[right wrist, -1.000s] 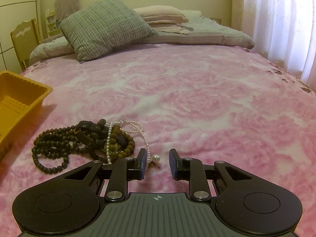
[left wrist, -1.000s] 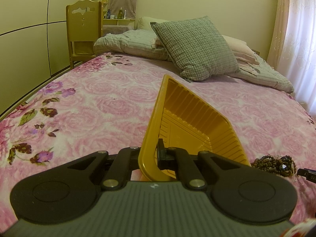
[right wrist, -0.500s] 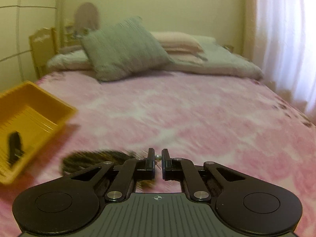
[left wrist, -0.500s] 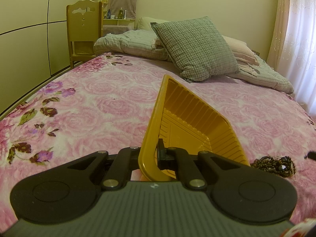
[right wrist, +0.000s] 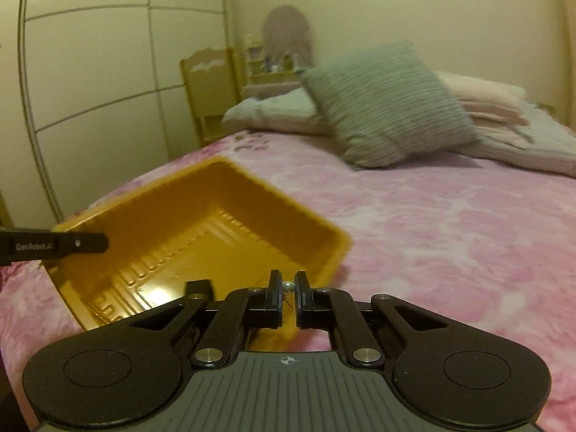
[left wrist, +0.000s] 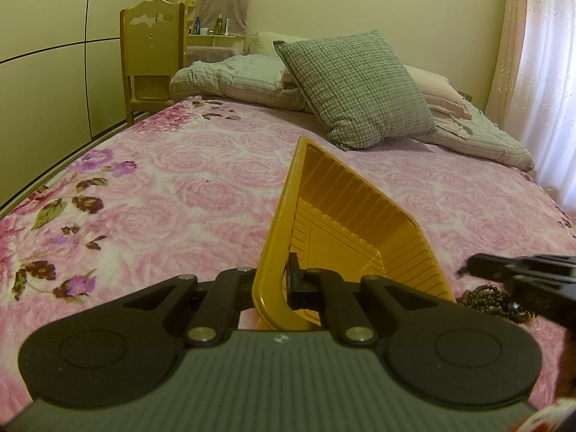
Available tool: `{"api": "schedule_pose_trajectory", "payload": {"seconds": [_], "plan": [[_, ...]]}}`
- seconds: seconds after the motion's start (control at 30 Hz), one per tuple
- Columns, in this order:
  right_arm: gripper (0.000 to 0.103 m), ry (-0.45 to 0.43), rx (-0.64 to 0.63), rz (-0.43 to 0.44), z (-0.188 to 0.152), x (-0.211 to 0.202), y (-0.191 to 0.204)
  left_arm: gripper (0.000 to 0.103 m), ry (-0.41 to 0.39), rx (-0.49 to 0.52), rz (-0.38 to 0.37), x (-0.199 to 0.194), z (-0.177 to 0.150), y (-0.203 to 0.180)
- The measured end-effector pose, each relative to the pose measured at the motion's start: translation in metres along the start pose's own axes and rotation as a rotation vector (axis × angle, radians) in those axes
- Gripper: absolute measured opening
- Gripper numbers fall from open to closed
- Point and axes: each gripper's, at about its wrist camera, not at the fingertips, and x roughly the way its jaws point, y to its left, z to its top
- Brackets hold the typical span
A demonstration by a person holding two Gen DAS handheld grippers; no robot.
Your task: Organize jewelry
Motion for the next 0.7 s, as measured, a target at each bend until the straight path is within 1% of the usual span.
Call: {"api": "schedule_pose_trajectory", "payload": {"seconds": [0.23,0.37,0.43,0.47,0.5,0.57,0.7], "plan": [[0.006,0.034,-0.013,0.031,-0.001,0.030,0.012,0.006,-0.001,0.002,0.000,0.000,0.000,-0.001],[0.007,0.015,-0.015,0.030,-0.002,0.037,0.012,0.006,-0.001,0.001,0.000,0.000,0.000,-0.001],[0.018,0.010,-0.007,0.024,-0.002,0.036,0.009,0.006,-0.001,0.002,0.000,0.000,0.000,-0.001],[0.031,-0.002,-0.005,0.015,-0.001,0.032,0.006,0.006,0.000,0.001,0.000,0.000,0.000,-0.001],[0.038,-0.017,-0.002,0.003,0.000,0.028,0.003,0.006,0.000,0.000,0.000,0.000,0.000,0.000],[0.038,-0.035,0.002,-0.026,-0.001,0.017,-0.005,0.006,0.001,0.000,0.002,0.000,0.000,-0.001],[0.038,-0.048,0.028,-0.128,-0.011,-0.012,-0.033,0.006,0.001,-0.002,0.002,0.001,0.000,-0.002]]}}
